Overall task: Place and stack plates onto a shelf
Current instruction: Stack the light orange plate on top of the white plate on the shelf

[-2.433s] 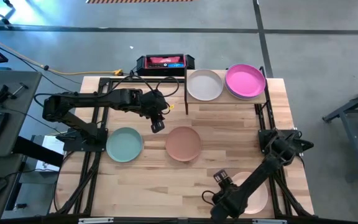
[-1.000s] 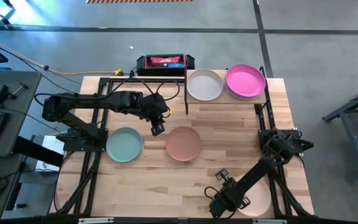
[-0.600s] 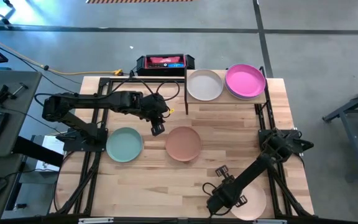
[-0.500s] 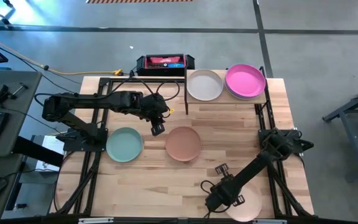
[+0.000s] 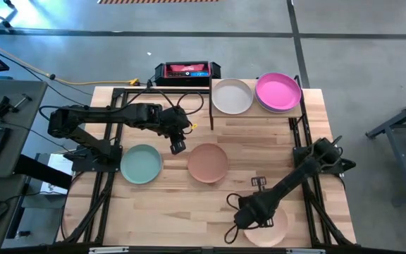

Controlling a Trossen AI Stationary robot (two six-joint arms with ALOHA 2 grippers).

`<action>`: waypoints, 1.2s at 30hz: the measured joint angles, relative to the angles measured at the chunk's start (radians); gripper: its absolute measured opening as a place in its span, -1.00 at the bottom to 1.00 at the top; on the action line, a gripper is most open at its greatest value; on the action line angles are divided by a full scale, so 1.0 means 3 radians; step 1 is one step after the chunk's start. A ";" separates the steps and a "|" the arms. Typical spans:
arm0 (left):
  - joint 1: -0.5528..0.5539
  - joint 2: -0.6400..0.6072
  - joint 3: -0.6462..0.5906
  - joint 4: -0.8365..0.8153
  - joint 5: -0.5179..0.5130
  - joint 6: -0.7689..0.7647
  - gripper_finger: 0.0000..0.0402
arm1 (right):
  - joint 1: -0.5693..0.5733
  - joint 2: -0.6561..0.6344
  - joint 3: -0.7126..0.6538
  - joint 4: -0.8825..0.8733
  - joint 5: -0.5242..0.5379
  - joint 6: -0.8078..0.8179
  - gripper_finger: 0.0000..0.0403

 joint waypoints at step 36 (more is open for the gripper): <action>0.0000 0.0000 0.0000 -0.0168 -0.0036 0.0089 -0.36 | -0.1589 -0.2087 0.0001 -0.0195 0.0850 0.1641 -1.00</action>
